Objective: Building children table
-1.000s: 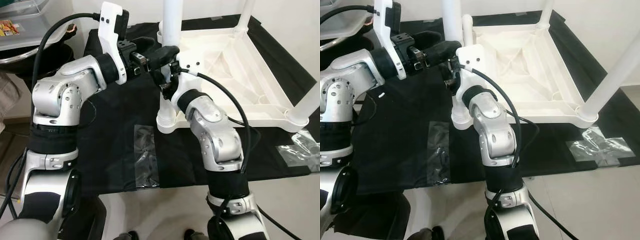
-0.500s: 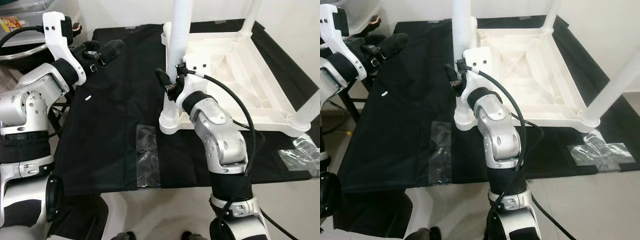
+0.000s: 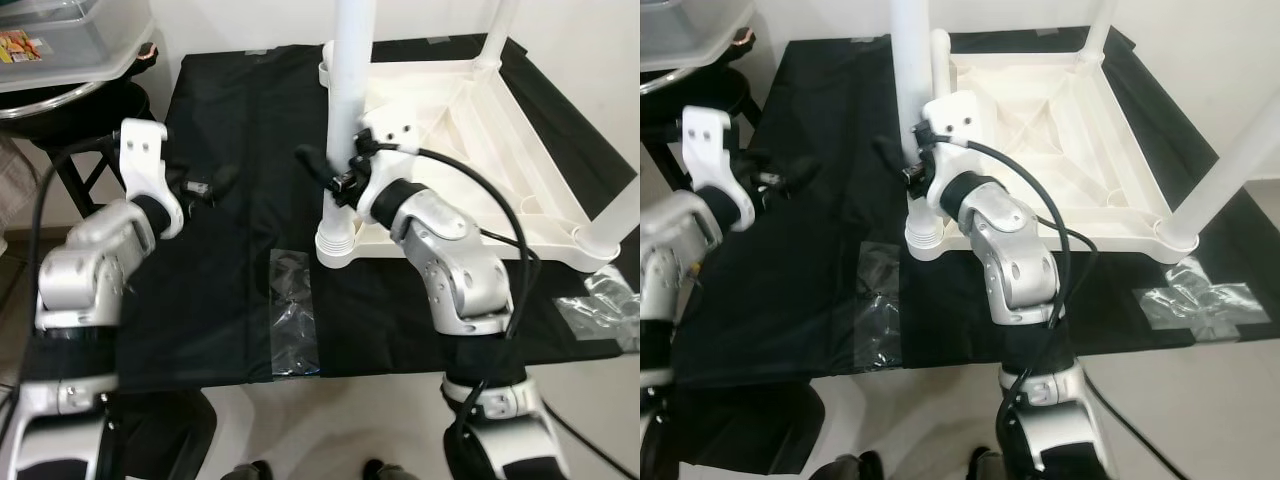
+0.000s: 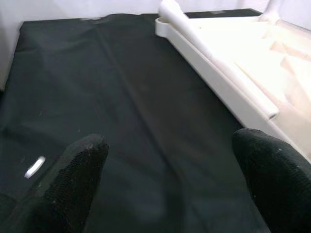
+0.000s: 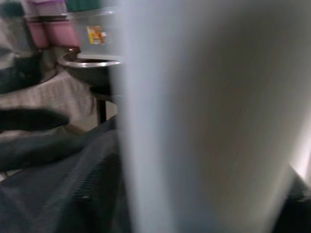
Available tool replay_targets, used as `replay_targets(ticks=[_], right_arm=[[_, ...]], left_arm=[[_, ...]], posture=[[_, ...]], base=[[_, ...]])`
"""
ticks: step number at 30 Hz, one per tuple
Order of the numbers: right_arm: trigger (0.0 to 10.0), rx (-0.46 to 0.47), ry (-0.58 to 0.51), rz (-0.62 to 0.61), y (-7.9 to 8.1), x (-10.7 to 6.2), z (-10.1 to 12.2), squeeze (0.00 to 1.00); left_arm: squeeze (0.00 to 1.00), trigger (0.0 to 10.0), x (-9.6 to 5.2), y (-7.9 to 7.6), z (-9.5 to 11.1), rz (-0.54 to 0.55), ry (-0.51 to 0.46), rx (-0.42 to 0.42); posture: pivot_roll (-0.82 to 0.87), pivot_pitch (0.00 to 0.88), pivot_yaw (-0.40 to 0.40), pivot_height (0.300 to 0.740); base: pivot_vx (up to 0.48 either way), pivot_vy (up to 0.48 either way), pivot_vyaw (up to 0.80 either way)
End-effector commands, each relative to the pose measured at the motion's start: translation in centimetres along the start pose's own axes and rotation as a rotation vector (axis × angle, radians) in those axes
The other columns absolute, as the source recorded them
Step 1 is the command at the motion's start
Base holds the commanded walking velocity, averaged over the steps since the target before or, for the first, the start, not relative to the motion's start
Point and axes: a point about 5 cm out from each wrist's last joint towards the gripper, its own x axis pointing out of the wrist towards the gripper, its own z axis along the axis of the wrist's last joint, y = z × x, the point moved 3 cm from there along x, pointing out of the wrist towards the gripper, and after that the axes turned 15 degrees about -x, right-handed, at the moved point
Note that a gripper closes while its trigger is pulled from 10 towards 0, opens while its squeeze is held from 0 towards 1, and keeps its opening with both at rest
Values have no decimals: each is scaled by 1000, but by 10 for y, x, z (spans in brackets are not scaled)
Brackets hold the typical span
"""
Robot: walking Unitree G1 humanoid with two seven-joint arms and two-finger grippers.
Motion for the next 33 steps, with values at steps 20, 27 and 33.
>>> replay_targets(ticks=[20, 27, 33], right_arm=[[10000, 43, -282, 506, -40, 1, 26, 0], [10000, 42, -286, 703, -35, -5, 24, 0], [10000, 45, -273, 844, -35, -13, 19, 0]], left_arm=[[0, 10000, -94, -35, -65, 76, -68, 106], [0, 10000, -120, -31, -65, 150, -93, 73], [0, 10000, -134, -30, -63, 187, -116, 95]], posture=[[93, 279, -34, 740], [122, 310, -50, 740], [135, 323, -57, 740]], base=[[0, 0, 0], [0, 0, 0], [0, 0, 0]])
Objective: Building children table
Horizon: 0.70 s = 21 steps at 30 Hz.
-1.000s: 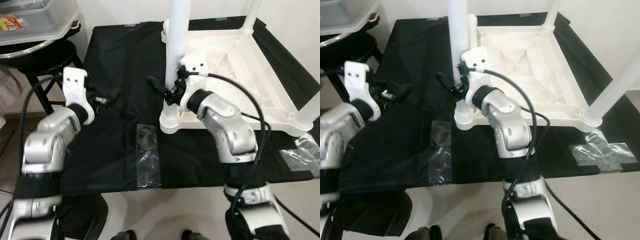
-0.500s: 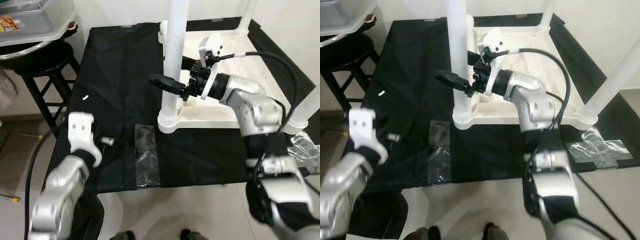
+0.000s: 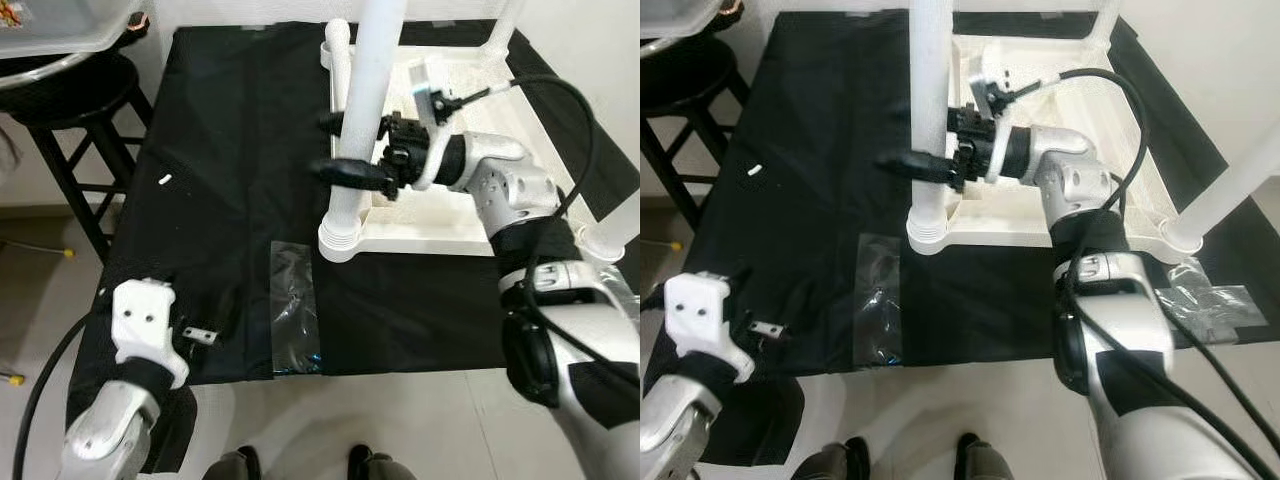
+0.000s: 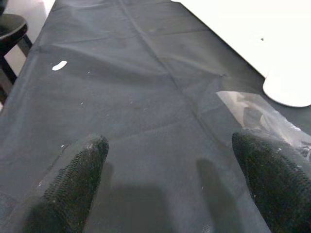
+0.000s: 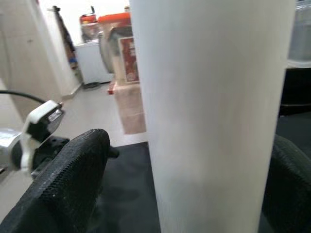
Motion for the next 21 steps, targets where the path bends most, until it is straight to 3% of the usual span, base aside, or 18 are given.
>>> replay_targets(ticks=[1, 2, 4, 5, 6, 7, 19, 21], right_arm=[[10000, -11, 9, 76, 3, 1, 2, 0], [9020, -22, 20, 87, 2, 2, 2, 0], [9020, -32, 27, 94, 2, 2, 2, 0], [824, -40, 34, 102, 2, 3, 2, 0], [824, -40, 34, 102, 2, 3, 2, 0], [0, -50, 37, 106, 1, 3, 3, 0], [0, -90, 22, 105, 3, 2, 2, 0], [0, -117, 43, 25, 6, -1, -7, 0]], left_arm=[[0, 10000, -8, 0, 2, 26, -18, 9], [0, 10000, -11, -1, 2, 28, -18, 18], [0, 10000, -13, -3, 2, 29, -19, 25], [0, 10000, -15, -4, 1, 29, -19, 30], [0, 10000, -15, -4, 1, 29, -19, 30], [0, 10000, -16, -5, 1, 29, -18, 31], [0, 10000, -14, -6, -2, 20, -8, 34], [0, 10000, -10, -6, -4, 23, -12, 35]], posture=[[139, 333, -62, 740], [139, 334, -63, 740], [139, 334, -63, 740], [136, 339, -64, 740], [136, 339, -64, 740], [135, 338, -65, 740], [112, 319, -57, 740], [82, 313, -65, 740]], base=[[0, 0, 0], [0, 0, 0], [0, 0, 0], [0, 0, 0], [0, 0, 0], [0, 0, 0], [0, 0, 0], [0, 0, 0]])
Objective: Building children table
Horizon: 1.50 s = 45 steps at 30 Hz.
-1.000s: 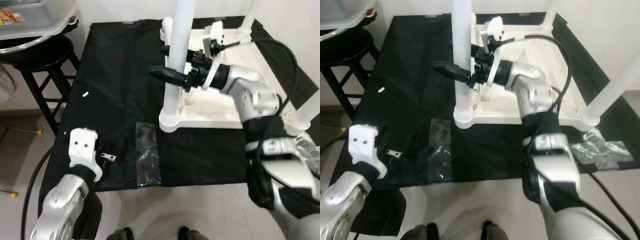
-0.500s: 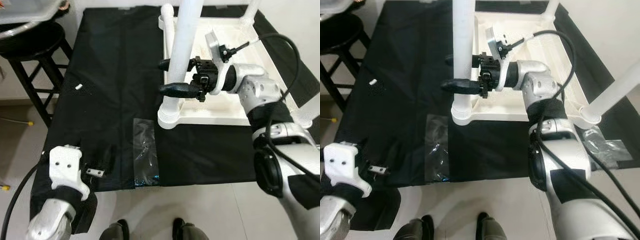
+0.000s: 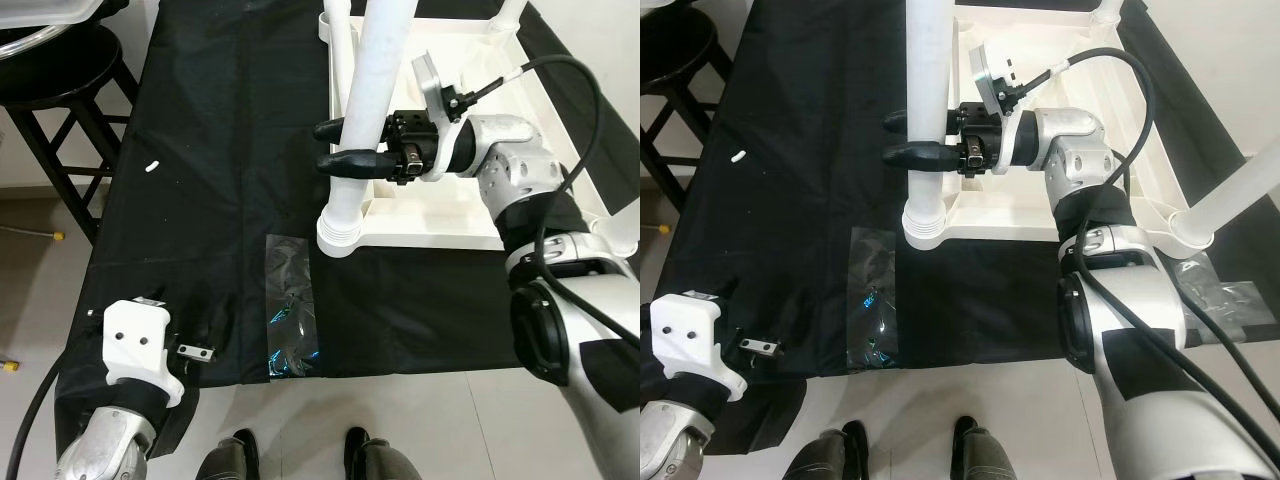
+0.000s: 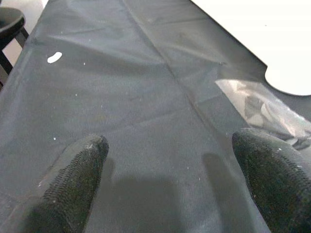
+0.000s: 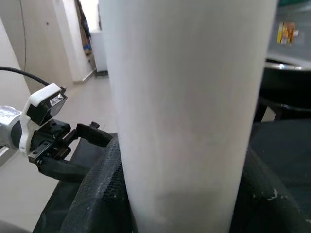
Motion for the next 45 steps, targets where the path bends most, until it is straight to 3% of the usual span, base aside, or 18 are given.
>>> replay_targets(ticks=[1, 6, 7, 8, 9, 14, 19, 24, 25, 26, 27, 29, 30, 36, 38, 43, 44, 45], right_arm=[[0, 12, 40, -38, 8, -1, -14, 0], [0, 23, 107, -266, 21, 19, -30, 0], [0, 35, 138, -374, 23, 25, -35, 0], [0, 81, 271, -716, 28, 32, -54, 0], [0, 93, 307, -800, 30, 31, -58, 0], [0, 137, 421, -974, 67, 42, -74, 0], [0, 135, 423, -959, 77, 61, -74, 0], [0, 133, 441, -989, 75, 62, -69, 0], [9059, 133, 449, -1005, 75, 62, -67, 0], [9059, 131, 454, -1013, 74, 61, -66, 0], [10000, 134, 444, -971, 74, 64, -65, 0], [10000, 138, 431, -934, 75, 67, -65, 0], [10000, 140, 414, -926, 73, 64, -65, 1000], [10000, 124, 290, -838, 59, 57, -57, 1000], [10000, 113, 196, -683, 57, 55, -52, 1000], [10000, 82, 156, -503, 50, 48, -48, 1000], [10000, 71, 151, -456, 49, 48, -47, 635], [10000, 71, 151, -456, 49, 48, -47, 635]], left_arm=[[0, 10000, -1, 3, -7, 23, 20, 4], [0, 10000, 5, 5, -9, 29, 14, 12], [0, 10000, 7, 5, -10, 30, 14, 14], [0, 10000, 10, 6, -10, 31, 11, 23], [0, 10000, 11, 6, -10, 31, 10, 25], [0, 10000, 18, 7, -12, 31, 9, 31], [0, 10000, 29, 9, -18, 32, 11, 40], [0, 10000, 35, 13, -20, 43, 10, 41], [0, 10000, 36, 13, -20, 43, 8, 42], [0, 10000, 37, 13, -21, 42, 7, 43], [0, 10000, 39, 13, -21, 39, 6, 44], [0, 10000, 39, 12, -21, 38, 5, 45], [0, 10000, 40, 12, -21, 37, 5, 45], [0, 10000, 42, 10, -22, 31, 1, 47], [0, 10000, 42, 10, -23, 30, 1, 47], [0, 10000, 37, 10, -22, 31, 2, 50], [0, 10000, 36, 10, -22, 31, 3, 52], [0, 10000, 36, 10, -22, 31, 3, 52]], posture=[[82, 313, -65, 740], [48, 303, -73, 740], [38, 298, -79, 740], [20, 292, -77, 740], [20, 292, -77, 740], [-16, 276, -62, 740], [-23, 232, -49, 740], [-21, 216, -50, 740], [-21, 214, -47, 740], [-20, 213, -47, 740], [-20, 210, -45, 740], [-20, 210, -45, 740], [-17, 209, -43, 740], [-13, 211, -45, 740], [-9, 217, -46, 740], [22, 238, -47, 740], [26, 245, -48, 740], [26, 245, -48, 740]], base=[[0, 0, 0], [0, 0, 0], [0, 0, 0], [0, 0, 0], [0, 0, 0], [0, 0, 0], [0, 0, 0], [0, 0, 0], [0, 0, 0], [0, 0, 0], [0, 0, 0], [0, 0, 0], [0, 0, 0], [0, 0, 0], [0, 0, 0], [0, 0, 0], [0, 0, 0], [0, 0, 0]])
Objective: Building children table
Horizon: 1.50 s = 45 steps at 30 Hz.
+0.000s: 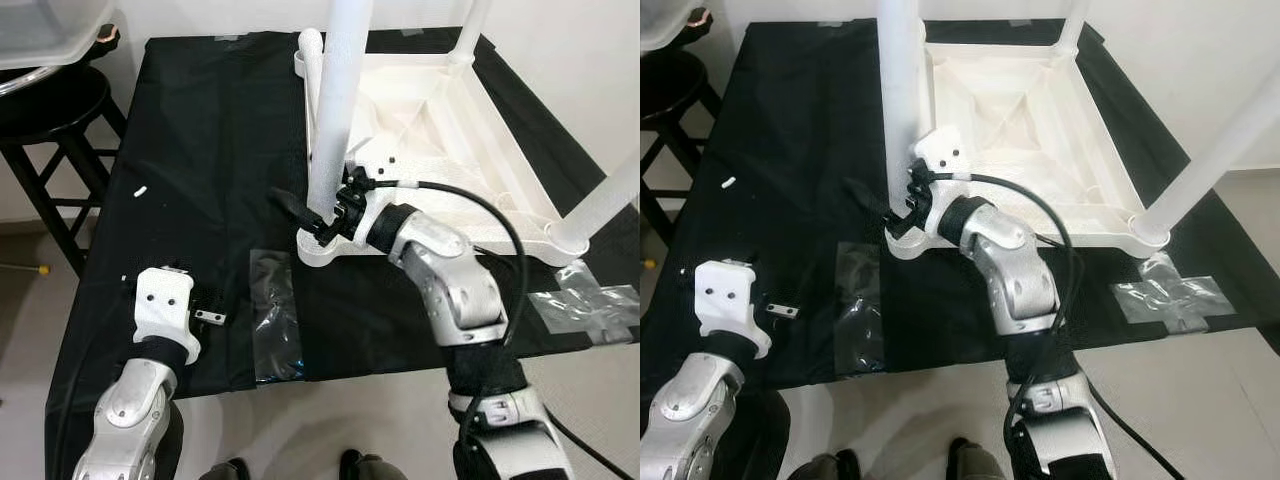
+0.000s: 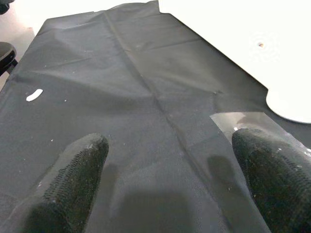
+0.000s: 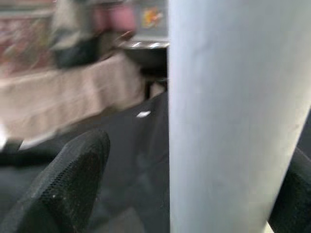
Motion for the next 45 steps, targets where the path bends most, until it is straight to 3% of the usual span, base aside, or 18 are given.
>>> replay_targets(ticks=[1, 11, 12, 15, 16, 21, 28, 31, 33, 34, 36, 37, 39, 40, 41, 43, 44, 45], right_arm=[[10000, -5, -58, 129, 5, 4, 7, 0], [10000, 18, -139, 301, -13, 12, 20, 0], [7373, 27, -146, 313, -15, 13, 22, 0], [6588, 26, -150, 324, -19, 14, 22, 0], [0, 24, -152, 328, -20, 14, 22, 0], [0, 45, -173, 384, -23, 11, 22, 0], [0, 10, -159, 339, -27, 5, 19, 0], [0, -33, -78, 176, -24, -4, 6, 0], [0, 13, -14, 25, -17, -10, -7, 0], [0, 13, -14, 25, -17, -10, -7, 0], [0, 21, 91, -180, -1, -18, -28, 0], [0, 21, 91, -180, -1, -18, -28, 0], [0, -80, 279, -459, 13, -38, -48, 0], [0, -43, 323, -521, 28, -44, -53, 0], [0, -7, 341, -544, 37, -47, -56, 0], [0, -7, 341, -544, 37, -47, -56, 0], [0, 16, 346, -535, 54, -41, -57, 0], [0, 16, 346, -535, 54, -41, -57, 0]], left_arm=[[0, 10000, -6, 0, 0, 3, 6, 6], [0, 10000, -19, 2, 3, 14, 9, 7], [0, 10000, -21, 2, 4, 15, 10, 7], [0, 10000, -22, 3, 4, 17, 12, 6], [0, 10000, -23, 3, 4, 17, 12, 6], [0, 10000, -26, 2, 5, 19, 16, 4], [0, 10000, -22, 1, 5, 18, 14, 3], [0, 10000, -20, -1, 4, 21, 12, 1], [0, 10000, -18, -1, 4, 23, 10, 2], [0, 10000, -18, -1, 4, 23, 10, 2], [0, 10000, -16, 0, 4, 24, 9, 1], [0, 10000, -16, 0, 4, 24, 9, 1], [0, 10000, -14, 0, 3, 23, 9, 2], [0, 10000, -12, 0, 3, 22, 9, 2], [0, 10000, -10, 1, 2, 22, 10, 3], [0, 10000, -10, 1, 2, 22, 10, 3], [0, 10000, -5, 0, 0, 20, 12, 2], [0, 10000, -5, 0, 0, 20, 12, 2]], posture=[[30, 256, -49, 740], [52, 296, -48, 740], [55, 302, -50, 740], [55, 302, -50, 740], [56, 305, -50, 740], [61, 311, -52, 740], [81, 298, -47, 740], [73, 285, -59, 740], [70, 284, -64, 740], [70, 284, -64, 740], [57, 271, -66, 740], [57, 271, -66, 740], [53, 267, -65, 740], [43, 251, -62, 740], [44, 248, -62, 740], [44, 248, -62, 740], [37, 210, -54, 740], [37, 210, -54, 740]], base=[[0, 0, 0], [0, 0, 0], [0, 0, 0], [0, 0, 0], [0, 0, 0], [0, 0, 0], [0, 0, 0], [0, 0, 0], [0, 0, 0], [0, 0, 0], [0, 0, 0], [0, 0, 0], [0, 0, 0], [0, 0, 0], [0, 0, 0], [0, 0, 0], [0, 0, 0], [0, 0, 0]])
